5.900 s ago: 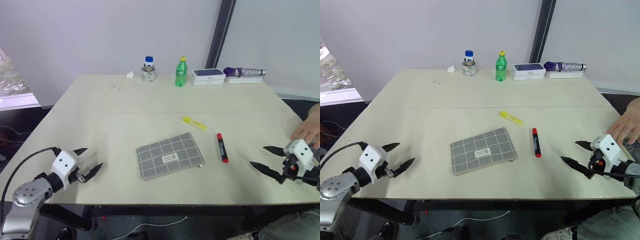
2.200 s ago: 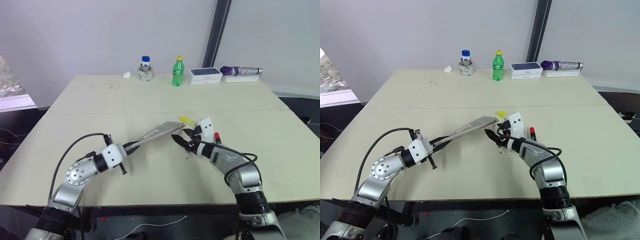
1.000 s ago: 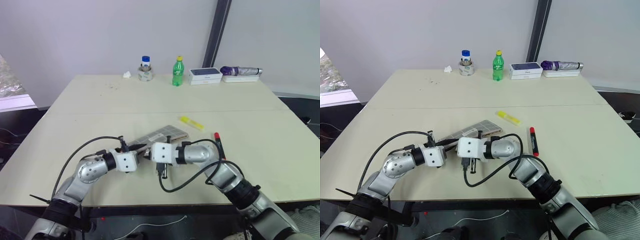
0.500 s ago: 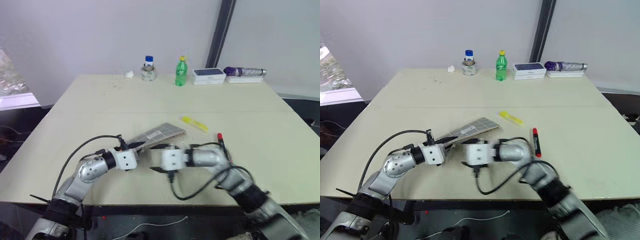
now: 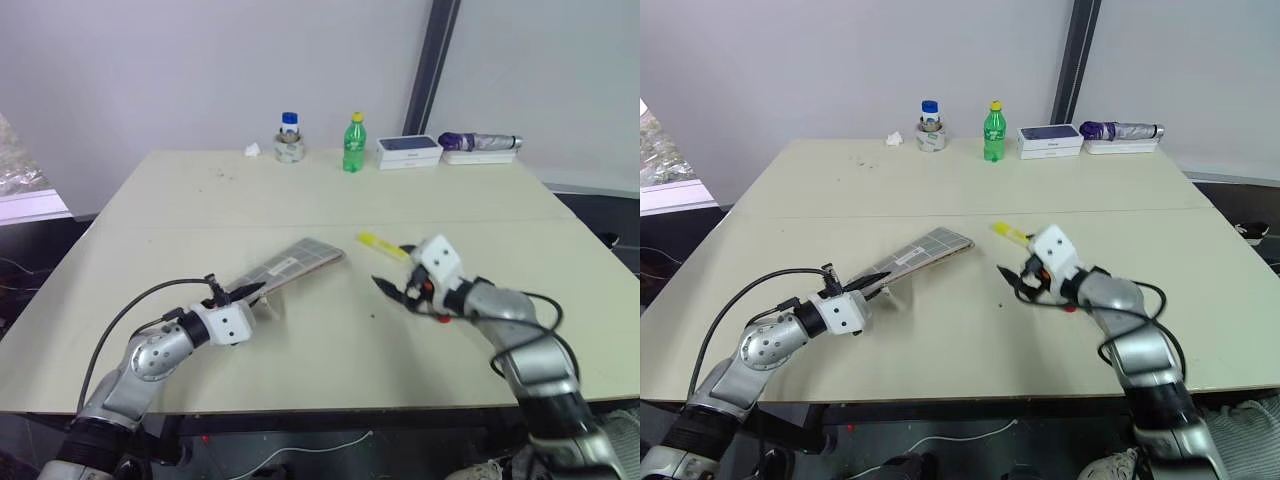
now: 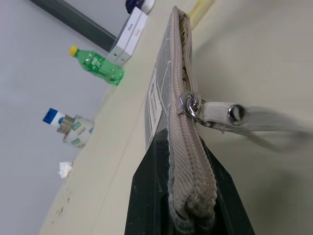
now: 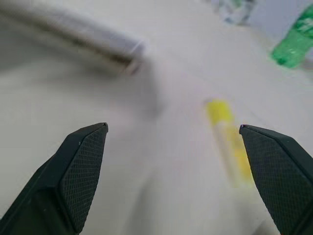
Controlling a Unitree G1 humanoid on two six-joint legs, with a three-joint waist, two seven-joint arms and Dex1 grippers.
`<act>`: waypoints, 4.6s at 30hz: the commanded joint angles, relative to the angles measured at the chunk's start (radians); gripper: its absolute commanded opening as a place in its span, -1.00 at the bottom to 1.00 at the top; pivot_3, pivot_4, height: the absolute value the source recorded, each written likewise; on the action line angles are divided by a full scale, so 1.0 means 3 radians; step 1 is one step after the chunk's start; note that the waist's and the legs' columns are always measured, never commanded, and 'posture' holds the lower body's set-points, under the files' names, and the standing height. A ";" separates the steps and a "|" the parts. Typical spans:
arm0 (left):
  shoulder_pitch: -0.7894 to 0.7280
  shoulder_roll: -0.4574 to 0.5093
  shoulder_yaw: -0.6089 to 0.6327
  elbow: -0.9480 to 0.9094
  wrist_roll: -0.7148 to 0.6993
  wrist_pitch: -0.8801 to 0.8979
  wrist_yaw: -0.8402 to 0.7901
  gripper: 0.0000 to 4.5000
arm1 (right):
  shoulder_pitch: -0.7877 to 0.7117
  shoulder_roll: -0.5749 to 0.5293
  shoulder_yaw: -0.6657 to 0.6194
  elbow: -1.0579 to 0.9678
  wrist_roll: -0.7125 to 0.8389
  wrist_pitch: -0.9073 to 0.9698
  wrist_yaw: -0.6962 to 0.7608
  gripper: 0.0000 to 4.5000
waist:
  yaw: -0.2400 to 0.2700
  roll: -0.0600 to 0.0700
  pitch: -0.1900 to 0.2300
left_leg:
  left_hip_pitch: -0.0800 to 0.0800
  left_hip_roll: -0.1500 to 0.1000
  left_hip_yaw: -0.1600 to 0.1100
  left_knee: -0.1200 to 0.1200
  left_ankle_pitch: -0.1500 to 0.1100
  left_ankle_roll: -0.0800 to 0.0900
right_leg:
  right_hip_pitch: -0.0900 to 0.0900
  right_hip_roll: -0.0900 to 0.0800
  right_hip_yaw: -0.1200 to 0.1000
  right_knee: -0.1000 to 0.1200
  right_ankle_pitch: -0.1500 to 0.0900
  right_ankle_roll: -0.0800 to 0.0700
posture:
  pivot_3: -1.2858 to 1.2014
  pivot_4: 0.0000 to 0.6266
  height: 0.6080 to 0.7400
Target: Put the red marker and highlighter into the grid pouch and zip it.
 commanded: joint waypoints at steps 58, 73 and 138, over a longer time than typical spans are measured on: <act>-0.0187 -0.0299 0.0034 -0.0097 -0.0787 0.0358 -0.0518 -1.00 | 0.0367 -0.0386 -0.0001 -0.0538 0.0631 0.0252 0.0726 -0.62 | -0.0006 0.0001 0.0001 | -0.0002 0.0002 0.0002 0.0001 -0.0001 0.0002 | -0.0001 -0.0002 0.0002 -0.0001 0.0000 0.0000 | 0.03 -0.52 1.00; -0.0399 0.0169 -0.0296 0.0081 0.0152 -0.0341 -0.0436 -1.00 | 0.0030 -0.0793 0.0905 -0.0775 -0.0154 0.0225 0.1083 -0.62 | -0.0009 0.0001 0.0001 | -0.0003 -0.0001 0.0002 0.0001 -0.0001 0.0002 | -0.0003 -0.0001 0.0002 -0.0001 0.0000 0.0000 | 0.03 -0.52 1.00; -0.0152 -0.0213 -0.0042 0.0237 -0.0942 -0.0093 -0.0873 -1.00 | 0.1464 0.0333 -0.0761 -0.1679 0.0110 0.0958 -0.1045 0.98 | 0.0048 0.0002 -0.0001 | 0.0001 0.0003 0.0000 0.0000 0.0001 -0.0002 | 0.0001 -0.0001 0.0002 0.0002 0.0000 -0.0001 | 0.03 -0.52 1.00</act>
